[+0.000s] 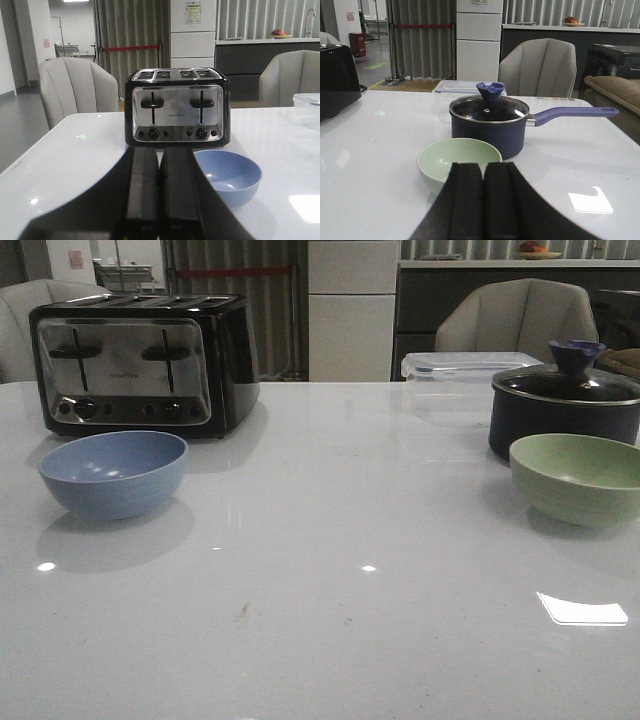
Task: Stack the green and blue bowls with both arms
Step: 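Move the right gripper down toward the rim of the pale green bowl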
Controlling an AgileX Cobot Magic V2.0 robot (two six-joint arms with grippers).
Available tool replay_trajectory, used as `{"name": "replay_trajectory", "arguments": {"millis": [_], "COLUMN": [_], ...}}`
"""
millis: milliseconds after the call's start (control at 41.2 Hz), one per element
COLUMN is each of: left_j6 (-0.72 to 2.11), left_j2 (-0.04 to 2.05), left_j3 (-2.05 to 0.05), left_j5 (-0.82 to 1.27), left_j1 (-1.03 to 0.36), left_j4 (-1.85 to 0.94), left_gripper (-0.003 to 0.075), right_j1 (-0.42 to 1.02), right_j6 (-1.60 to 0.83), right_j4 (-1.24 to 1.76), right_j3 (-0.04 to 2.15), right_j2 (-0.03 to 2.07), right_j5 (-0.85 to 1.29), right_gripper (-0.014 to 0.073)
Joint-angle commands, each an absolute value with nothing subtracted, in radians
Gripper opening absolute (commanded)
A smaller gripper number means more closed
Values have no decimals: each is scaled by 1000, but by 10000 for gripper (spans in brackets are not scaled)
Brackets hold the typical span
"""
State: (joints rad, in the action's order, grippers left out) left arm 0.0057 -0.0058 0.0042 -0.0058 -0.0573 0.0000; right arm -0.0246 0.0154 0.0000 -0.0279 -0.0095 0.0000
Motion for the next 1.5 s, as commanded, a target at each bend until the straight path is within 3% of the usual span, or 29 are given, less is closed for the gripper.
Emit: {"name": "replay_trajectory", "arguments": {"millis": [0,243,461,825,1068,1480], "left_j6": [0,0,0,0,0,0], "left_j2": [-21,-21,36,318,465,610], "left_j3": [11,-79,-332,-689,-672,-633], "left_j5": [-122,-204,-6,349,515,530], "left_j1": [-63,-63,-63,-63,-63,-63], "left_j4": [0,0,0,-18,-18,-18], "left_gripper": [98,98,98,98,98,99], "right_j1": [-28,-28,-28,-28,-28,-28], "right_j6": [14,14,14,14,14,14], "right_j4": [-8,-8,-8,-8,-8,-8], "right_j3": [-23,114,362,682,681,681], "right_j2": [-29,-29,32,363,546,760], "right_j5": [-112,-75,96,422,551,690], "right_gripper": [36,36,36,36,36,38]}}
